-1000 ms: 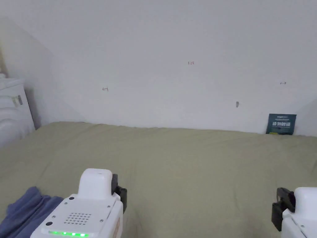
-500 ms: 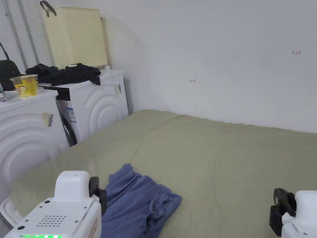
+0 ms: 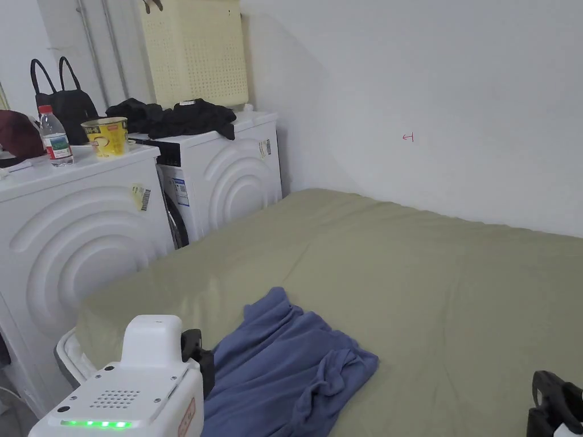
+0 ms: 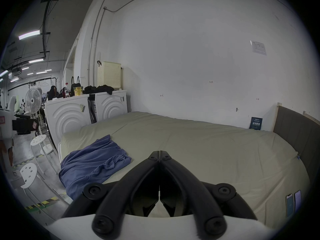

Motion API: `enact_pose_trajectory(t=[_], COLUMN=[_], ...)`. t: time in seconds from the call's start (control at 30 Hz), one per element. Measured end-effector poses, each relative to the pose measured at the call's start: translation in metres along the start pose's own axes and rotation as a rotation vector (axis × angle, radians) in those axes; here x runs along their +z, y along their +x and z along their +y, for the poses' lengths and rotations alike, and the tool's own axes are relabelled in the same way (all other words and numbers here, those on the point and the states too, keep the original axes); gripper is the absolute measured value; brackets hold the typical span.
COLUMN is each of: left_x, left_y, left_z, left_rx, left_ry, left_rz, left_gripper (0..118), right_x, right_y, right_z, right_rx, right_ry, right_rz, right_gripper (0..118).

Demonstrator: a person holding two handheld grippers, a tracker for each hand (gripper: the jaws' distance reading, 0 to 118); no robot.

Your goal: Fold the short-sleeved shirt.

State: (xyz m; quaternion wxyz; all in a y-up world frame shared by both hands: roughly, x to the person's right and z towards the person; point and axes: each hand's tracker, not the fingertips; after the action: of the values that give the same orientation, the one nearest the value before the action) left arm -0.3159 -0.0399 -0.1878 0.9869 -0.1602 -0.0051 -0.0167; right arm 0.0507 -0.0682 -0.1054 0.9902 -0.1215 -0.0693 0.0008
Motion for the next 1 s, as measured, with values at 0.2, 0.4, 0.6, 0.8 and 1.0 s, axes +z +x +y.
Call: enact_pose_trajectory(t=[0.2, 0.4, 0.6, 0.8, 1.0], left_x=[-0.039, -0.102, -0.181, -0.236, -0.275], left_y=[0.0, 0.002, 0.018, 0.03, 0.036], left_z=[-0.009, -0.022, -0.047, -0.068, -0.085], left_rx=[0.015, 0.049, -0.009, -0.045, -0.005], left_ry=[-0.078, -0.204, -0.396, -0.597, -0.714], left_rz=[-0.037, -0.092, -0.14, -0.22, -0.208], left_gripper=[0, 0, 0, 117, 115], right_x=[-0.006, -0.011, -0.026, -0.04, -0.044], right_y=[-0.005, -0.013, -0.018, -0.016, -0.014], right_z=[-0.005, -0.018, -0.04, -0.056, -0.063], right_rx=[0.011, 0.011, 0.03, 0.016, 0.0], right_ry=[-0.028, -0.068, -0.147, -0.207, -0.241], right_rz=[0.009, 0.025, 0.034, 0.025, 0.019], right_gripper=[0, 0, 0, 0, 0])
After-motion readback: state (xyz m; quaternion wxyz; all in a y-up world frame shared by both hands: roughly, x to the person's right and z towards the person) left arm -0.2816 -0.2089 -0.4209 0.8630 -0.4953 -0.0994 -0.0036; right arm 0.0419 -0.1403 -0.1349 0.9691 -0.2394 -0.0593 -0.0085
